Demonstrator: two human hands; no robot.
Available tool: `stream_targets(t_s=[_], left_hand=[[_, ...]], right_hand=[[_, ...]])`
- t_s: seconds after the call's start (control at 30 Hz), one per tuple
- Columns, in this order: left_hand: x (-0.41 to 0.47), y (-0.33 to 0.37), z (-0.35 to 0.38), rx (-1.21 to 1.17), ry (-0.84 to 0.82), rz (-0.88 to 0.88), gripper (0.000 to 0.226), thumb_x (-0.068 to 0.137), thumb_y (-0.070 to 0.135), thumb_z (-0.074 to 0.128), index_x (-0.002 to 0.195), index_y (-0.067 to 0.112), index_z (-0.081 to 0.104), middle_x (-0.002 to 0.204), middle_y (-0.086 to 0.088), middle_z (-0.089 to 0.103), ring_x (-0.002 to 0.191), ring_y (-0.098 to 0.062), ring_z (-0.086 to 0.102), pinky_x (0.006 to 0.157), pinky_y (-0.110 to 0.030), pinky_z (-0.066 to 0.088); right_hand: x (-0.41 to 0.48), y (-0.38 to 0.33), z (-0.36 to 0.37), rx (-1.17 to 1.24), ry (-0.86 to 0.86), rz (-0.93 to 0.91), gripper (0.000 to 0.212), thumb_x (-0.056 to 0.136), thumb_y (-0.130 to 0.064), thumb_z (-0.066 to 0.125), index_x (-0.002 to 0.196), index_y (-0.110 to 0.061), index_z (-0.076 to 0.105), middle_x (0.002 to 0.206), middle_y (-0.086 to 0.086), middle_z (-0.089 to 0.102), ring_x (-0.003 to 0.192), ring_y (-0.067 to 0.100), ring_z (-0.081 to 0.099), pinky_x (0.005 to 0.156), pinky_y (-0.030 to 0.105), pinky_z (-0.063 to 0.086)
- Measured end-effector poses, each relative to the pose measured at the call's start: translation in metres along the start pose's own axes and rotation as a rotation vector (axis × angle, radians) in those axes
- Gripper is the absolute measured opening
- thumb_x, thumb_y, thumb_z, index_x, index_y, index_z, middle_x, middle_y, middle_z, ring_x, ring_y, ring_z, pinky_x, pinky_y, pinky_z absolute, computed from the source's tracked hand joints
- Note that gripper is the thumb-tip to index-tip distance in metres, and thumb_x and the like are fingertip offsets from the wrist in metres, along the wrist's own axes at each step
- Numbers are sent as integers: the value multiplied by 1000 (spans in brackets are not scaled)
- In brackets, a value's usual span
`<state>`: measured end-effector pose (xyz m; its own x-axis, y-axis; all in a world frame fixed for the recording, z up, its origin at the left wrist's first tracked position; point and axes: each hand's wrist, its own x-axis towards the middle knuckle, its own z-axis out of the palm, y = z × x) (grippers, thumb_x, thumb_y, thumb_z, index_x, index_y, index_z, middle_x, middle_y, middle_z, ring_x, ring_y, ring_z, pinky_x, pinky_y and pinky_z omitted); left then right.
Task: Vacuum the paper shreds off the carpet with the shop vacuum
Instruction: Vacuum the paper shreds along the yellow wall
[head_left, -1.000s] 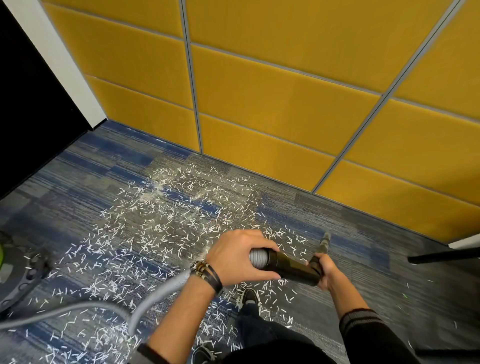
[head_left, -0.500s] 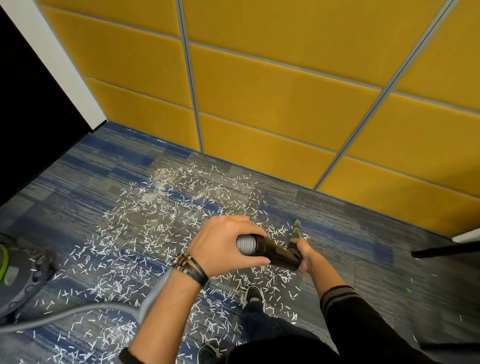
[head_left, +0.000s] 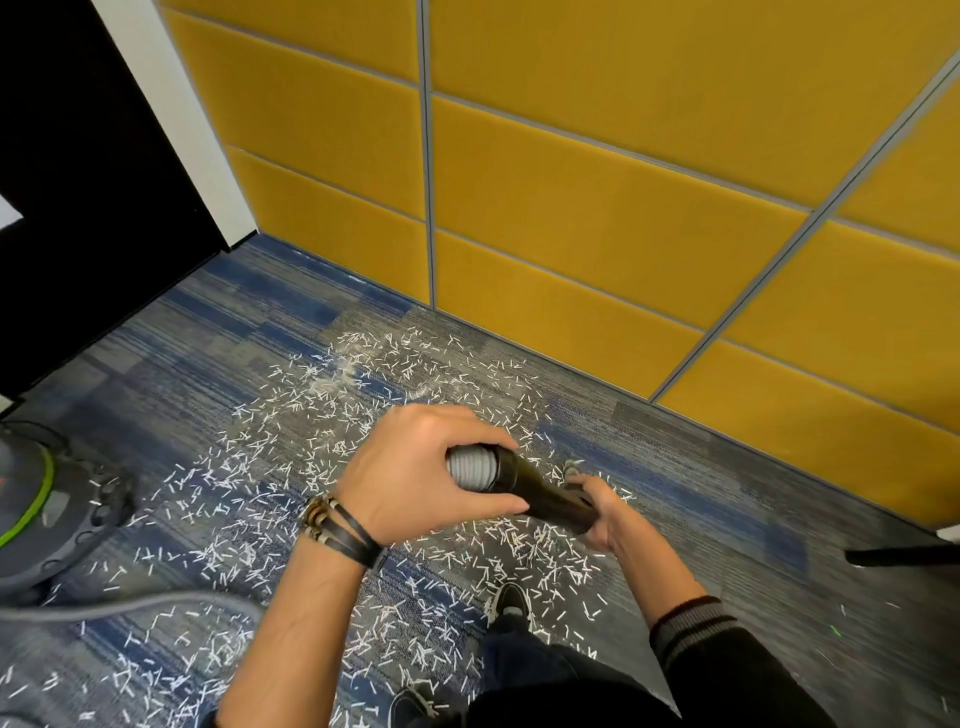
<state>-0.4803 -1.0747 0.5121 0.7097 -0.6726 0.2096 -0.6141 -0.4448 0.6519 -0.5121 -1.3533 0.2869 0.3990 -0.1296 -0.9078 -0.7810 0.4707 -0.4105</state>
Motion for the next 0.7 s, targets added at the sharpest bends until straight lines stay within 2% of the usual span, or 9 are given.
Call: stream_targets(t_s=[0.07, 0.17, 0.3, 0.43, 0.53, 0.6, 0.7], left_hand=[[2, 4, 1, 30, 2, 3, 49, 70, 72, 76, 107, 41, 76, 91, 26, 68, 83, 5, 65, 79, -29, 61], [-1, 6, 12, 80, -50, -11, 47, 70, 69, 79, 109, 42, 76, 91, 22, 67, 82, 2, 63, 78, -26, 59], [-8, -2, 21, 84, -34, -59, 44, 71, 58, 88, 110, 42, 76, 90, 21, 62, 80, 5, 59, 75, -16, 48], [-16, -17, 9, 22, -72, -91, 43, 67, 58, 90, 105, 44, 76, 90, 22, 64, 82, 4, 62, 76, -24, 57], [-22, -20, 3, 6, -120, -81, 47, 65, 66, 85, 105, 43, 77, 91, 25, 64, 85, 5, 63, 79, -26, 58], [-25, -18, 3, 29, -147, -87, 53, 64, 73, 80, 107, 43, 76, 94, 27, 66, 86, 6, 63, 82, -26, 59], [-30, -16, 5, 85, -187, -164, 61, 62, 78, 79, 111, 41, 74, 95, 30, 69, 86, 7, 64, 86, -26, 59]], right_hand=[[0, -12, 2, -3, 6, -33, 22, 100, -29, 47, 111, -11, 39, 75, 11, 54, 57, 28, 58, 45, 35, 55], [2, -19, 8, -40, 37, -23, 24, 100, -33, 45, 107, -11, 39, 77, 11, 52, 62, 29, 55, 50, 39, 56], [9, -22, 21, -179, 42, 5, 24, 97, -31, 47, 110, -12, 40, 86, 13, 56, 67, 31, 62, 61, 49, 59], [2, -3, 34, -126, 40, 45, 23, 100, -33, 41, 106, -11, 37, 84, 13, 58, 72, 32, 63, 72, 50, 59], [0, 18, 32, -47, 39, 51, 21, 103, -32, 39, 97, -11, 39, 64, 11, 58, 57, 27, 62, 63, 45, 59], [-2, 30, 27, -22, 48, 42, 23, 104, -32, 40, 92, -12, 39, 53, 11, 58, 49, 25, 62, 62, 40, 54], [-6, 40, 19, -1, 61, 33, 22, 102, -33, 42, 106, -11, 40, 74, 16, 64, 65, 29, 63, 60, 37, 57]])
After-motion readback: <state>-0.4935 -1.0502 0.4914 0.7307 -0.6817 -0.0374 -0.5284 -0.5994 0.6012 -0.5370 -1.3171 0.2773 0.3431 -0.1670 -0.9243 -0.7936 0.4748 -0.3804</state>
